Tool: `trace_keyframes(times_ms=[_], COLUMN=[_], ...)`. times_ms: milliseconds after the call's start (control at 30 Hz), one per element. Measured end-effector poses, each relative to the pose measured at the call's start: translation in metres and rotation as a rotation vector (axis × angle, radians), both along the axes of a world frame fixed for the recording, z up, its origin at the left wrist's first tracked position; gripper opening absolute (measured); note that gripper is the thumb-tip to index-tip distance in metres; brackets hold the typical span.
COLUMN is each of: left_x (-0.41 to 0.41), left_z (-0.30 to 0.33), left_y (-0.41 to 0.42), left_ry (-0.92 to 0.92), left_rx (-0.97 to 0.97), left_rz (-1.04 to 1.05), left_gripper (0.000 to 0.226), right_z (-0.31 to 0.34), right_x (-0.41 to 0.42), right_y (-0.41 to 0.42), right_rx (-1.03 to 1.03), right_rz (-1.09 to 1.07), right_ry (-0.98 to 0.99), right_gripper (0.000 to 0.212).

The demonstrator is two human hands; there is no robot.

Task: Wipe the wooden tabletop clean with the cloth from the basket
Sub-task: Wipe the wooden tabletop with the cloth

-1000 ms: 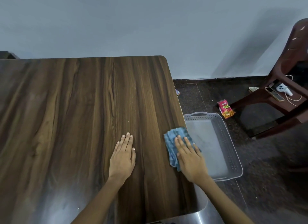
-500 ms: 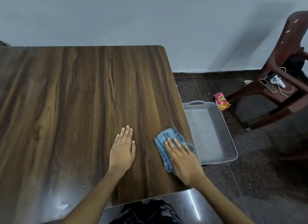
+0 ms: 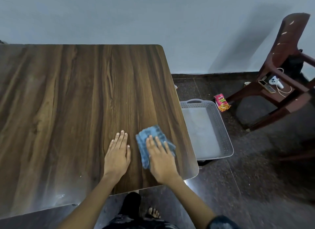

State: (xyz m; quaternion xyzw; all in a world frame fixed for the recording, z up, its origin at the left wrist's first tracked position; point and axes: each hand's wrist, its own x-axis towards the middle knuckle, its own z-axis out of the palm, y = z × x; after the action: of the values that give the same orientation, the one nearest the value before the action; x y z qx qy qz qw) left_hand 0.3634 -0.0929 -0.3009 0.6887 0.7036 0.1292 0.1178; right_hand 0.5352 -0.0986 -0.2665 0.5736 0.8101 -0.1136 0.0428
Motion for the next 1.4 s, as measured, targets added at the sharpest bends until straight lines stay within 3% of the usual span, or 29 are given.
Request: trace_keyframes(times_ms=[133, 300, 367, 567, 633, 800, 933, 1067, 1167, 1400], left_x=[0.005, 0.015, 0.02, 0.028, 0.03, 0.031, 0.029, 0.021, 0.008, -0.032], left_z=[-0.001, -0.002, -0.002, -0.003, -0.004, 0.001, 0.004, 0.008, 0.007, 0.008], left_y=[-0.016, -0.049, -0.064, -0.094, -0.101, -0.107, -0.107, -0.106, -0.103, -0.076], left_ry=[-0.015, -0.012, -0.015, 0.003, 0.005, -0.042, -0.068, -0.062, -0.033, -0.033], left_rx=[0.001, -0.015, -0.021, -0.037, -0.038, -0.047, -0.061, -0.087, -0.099, -0.096], left_rz=[0.043, 0.094, 0.108, 0.125, 0.122, 0.117, 0.115, 0.089, 0.075, 0.069], left_gripper=[0.063, 0.062, 0.063, 0.064, 0.063, 0.049, 0.05, 0.054, 0.071, 0.081], right_z=[-0.002, -0.001, 0.003, -0.002, -0.008, -0.01, -0.01, -0.01, -0.007, 0.0], right_x=[0.044, 0.081, 0.068, 0.03, 0.044, 0.09, 0.105, 0.09, 0.067, -0.024], right_y=[-0.057, -0.041, -0.022, -0.06, -0.076, -0.093, -0.087, -0.089, -0.089, -0.06], right_rx=[-0.056, 0.082, 0.023, 0.037, 0.07, 0.11, 0.027, 0.016, 0.019, -0.019], right_rz=[0.033, -0.267, -0.311, 0.084, 0.108, -0.156, -0.284, -0.411, -0.485, -0.386], right_ry=[0.002, -0.04, 0.004, 0.09, 0.082, 0.083, 0.114, 0.123, 0.09, 0.067], right_gripper=[0.085, 0.066, 0.07, 0.081, 0.08, 0.086, 0.063, 0.061, 0.061, 0.065])
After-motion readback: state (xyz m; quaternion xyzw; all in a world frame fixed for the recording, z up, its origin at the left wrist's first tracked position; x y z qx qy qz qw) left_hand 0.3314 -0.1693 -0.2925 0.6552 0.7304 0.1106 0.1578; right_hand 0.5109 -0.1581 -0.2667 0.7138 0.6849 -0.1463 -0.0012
